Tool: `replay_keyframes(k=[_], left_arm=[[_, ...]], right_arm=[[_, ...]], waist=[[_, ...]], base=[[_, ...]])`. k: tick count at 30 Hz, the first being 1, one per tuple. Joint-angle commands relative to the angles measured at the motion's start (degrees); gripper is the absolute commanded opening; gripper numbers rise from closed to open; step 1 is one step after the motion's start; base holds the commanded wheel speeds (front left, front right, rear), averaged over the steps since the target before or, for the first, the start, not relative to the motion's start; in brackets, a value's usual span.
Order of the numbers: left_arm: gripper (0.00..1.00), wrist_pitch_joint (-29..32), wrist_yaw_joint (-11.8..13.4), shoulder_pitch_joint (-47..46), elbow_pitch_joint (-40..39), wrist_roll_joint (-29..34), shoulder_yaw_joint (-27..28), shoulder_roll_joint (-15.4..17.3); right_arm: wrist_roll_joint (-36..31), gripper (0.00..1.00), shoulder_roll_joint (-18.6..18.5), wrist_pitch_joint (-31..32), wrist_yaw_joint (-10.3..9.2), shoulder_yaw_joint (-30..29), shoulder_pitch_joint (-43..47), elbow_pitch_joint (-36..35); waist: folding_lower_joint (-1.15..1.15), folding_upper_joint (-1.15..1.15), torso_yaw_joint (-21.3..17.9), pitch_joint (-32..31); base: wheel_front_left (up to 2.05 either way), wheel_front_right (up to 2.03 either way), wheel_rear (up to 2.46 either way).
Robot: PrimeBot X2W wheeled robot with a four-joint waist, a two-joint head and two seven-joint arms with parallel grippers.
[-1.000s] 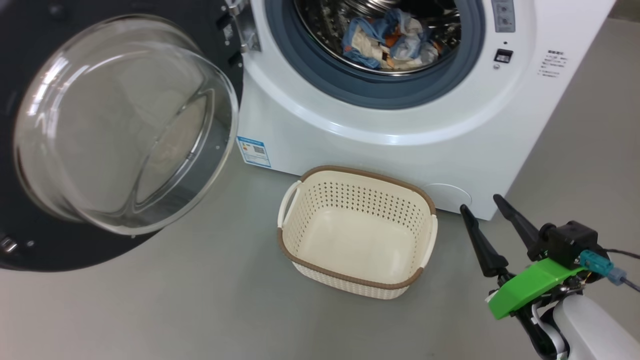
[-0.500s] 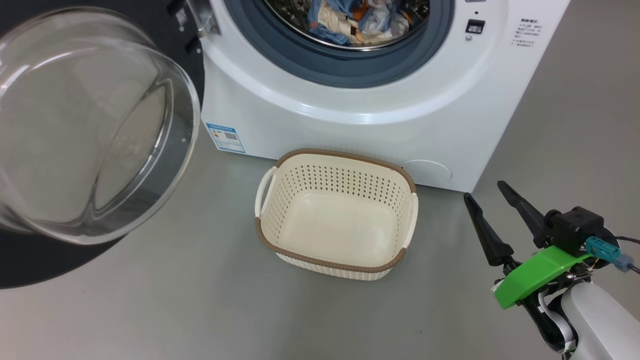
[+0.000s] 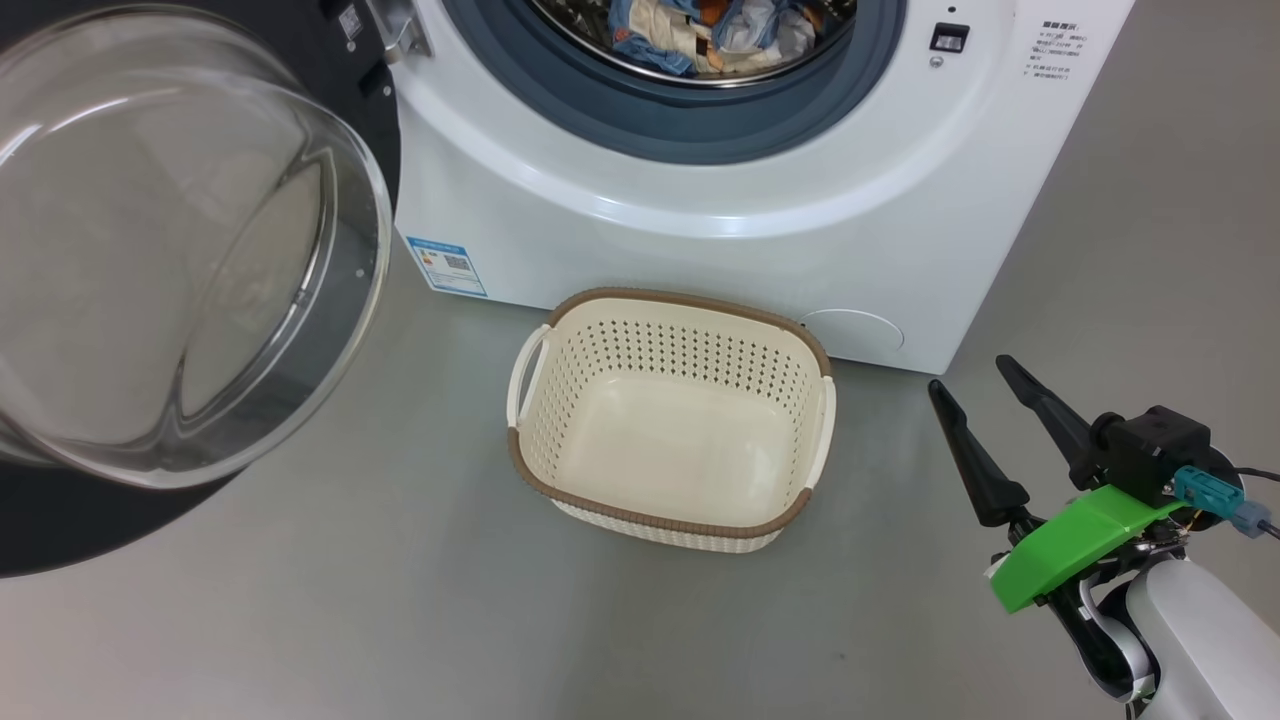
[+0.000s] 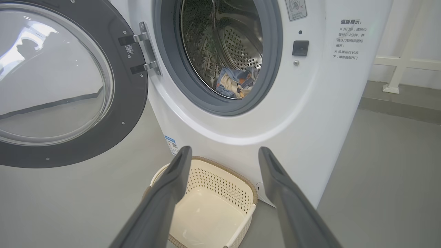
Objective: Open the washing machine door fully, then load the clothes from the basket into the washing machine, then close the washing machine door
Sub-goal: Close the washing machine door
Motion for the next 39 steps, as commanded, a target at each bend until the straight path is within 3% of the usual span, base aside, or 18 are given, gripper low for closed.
replay_keyframes(k=[1,21,31,39], left_arm=[[0.0,1.7,-0.3,-0.3,-1.0,0.2,-0.5,3.6],[0.0,26.7,-0.3,2.6,-8.4,2.2,-11.7,3.1],[0.0,38.7,-0.3,4.4,-15.5,0.0,-15.1,0.7],[0.0,48.2,2.8,5.4,-24.3,-4.0,-16.3,-3.2]], right_arm=[[-0.6,1.0,-0.2,-0.2,0.25,0.6,-0.6,-1.4],[1.2,1.0,1.4,-2.4,0.25,1.7,0.4,1.3],[2.0,1.0,3.0,-3.4,0.25,1.9,1.1,2.8],[2.8,1.0,4.1,-3.8,0.25,1.6,2.0,3.5]], waist=[[0.0,0.0,0.1,-0.2],[0.0,0.0,1.1,-4.4],[0.0,0.0,1.6,-6.5],[0.0,0.0,1.3,-7.9]], base=[[0.0,0.0,0.0],[0.0,0.0,0.0],[0.0,0.0,0.0],[0.0,0.0,0.0]])
